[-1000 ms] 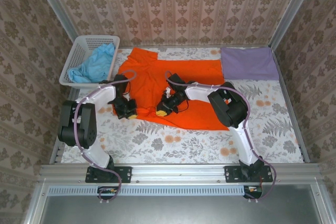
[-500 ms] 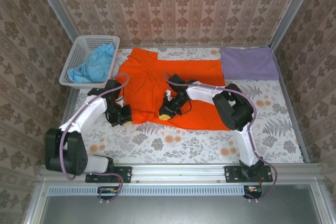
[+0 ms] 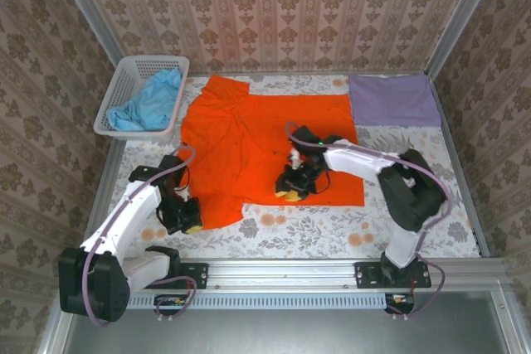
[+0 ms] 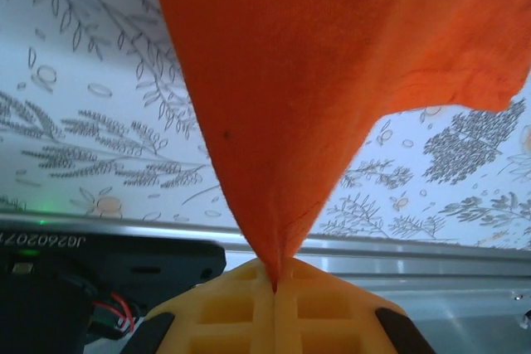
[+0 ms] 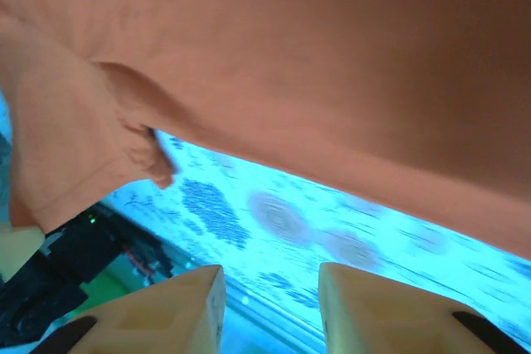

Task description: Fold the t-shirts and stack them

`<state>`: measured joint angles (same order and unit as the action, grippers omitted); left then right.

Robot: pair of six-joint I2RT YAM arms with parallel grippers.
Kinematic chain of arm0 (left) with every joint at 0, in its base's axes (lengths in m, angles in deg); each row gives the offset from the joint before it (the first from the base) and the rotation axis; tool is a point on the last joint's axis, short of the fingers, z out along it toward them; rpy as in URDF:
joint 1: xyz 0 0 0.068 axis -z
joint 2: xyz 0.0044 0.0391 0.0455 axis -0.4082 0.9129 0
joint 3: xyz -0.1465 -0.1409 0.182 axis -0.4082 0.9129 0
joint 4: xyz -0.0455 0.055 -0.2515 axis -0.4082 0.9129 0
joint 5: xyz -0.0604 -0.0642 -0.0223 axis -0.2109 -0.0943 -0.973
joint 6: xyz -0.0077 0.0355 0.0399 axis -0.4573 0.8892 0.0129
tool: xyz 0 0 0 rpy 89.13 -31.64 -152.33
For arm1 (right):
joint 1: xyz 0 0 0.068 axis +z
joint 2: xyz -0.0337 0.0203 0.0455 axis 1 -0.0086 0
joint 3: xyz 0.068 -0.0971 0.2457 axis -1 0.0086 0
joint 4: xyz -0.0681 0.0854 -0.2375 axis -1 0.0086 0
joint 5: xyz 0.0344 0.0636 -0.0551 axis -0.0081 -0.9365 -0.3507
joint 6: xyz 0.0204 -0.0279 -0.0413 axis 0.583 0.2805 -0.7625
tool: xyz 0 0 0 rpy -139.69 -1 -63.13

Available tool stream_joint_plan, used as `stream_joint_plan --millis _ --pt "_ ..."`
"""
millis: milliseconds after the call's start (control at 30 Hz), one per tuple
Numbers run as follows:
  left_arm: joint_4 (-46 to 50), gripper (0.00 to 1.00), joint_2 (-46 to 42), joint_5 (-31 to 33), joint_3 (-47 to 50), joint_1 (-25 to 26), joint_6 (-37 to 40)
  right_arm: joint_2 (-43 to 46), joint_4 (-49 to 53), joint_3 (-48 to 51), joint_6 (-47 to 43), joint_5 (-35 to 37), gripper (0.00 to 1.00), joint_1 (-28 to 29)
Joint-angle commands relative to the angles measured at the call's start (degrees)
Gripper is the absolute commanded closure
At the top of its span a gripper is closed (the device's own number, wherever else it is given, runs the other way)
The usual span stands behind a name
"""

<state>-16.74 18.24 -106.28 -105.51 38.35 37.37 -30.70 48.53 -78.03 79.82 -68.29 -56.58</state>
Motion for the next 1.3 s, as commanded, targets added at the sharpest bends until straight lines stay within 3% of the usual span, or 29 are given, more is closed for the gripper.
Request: stream_joint_plan --millis 0,200,400,633,833,1267 --pt "4.83 1.0 -1.22 2.07 -1.56 0.38 -2.13 10.22 -0.54 9.74 7.31 11.33 0.58 -5.95" --pt "6.01 1.0 -3.07 3.6 -2.13 -0.04 -3.2 29.67 1.86 24.37 10.1 19.62 0.47 -23.08" --pt "5.93 1.0 -1.71 3.3 -2.66 0.0 -2.33 32.03 7.54 25.8 4.94 23.73 0.5 -32.61" --pt "6.04 1.0 -1.62 4.81 -3.09 0.15 -2.57 29.0 6.19 27.99 4.0 23.59 0.52 -33.19" --pt "5.15 1.0 -0.33 4.1 -2.32 0.6 -2.93 22.73 -0.17 27.64 2.23 20.05 0.6 -33.19" --pt "4.74 1.0 5.16 8.23 -4.42 4.78 -4.17 15.88 0.31 23.74 -0.4 20.99 0.9 -32.93"
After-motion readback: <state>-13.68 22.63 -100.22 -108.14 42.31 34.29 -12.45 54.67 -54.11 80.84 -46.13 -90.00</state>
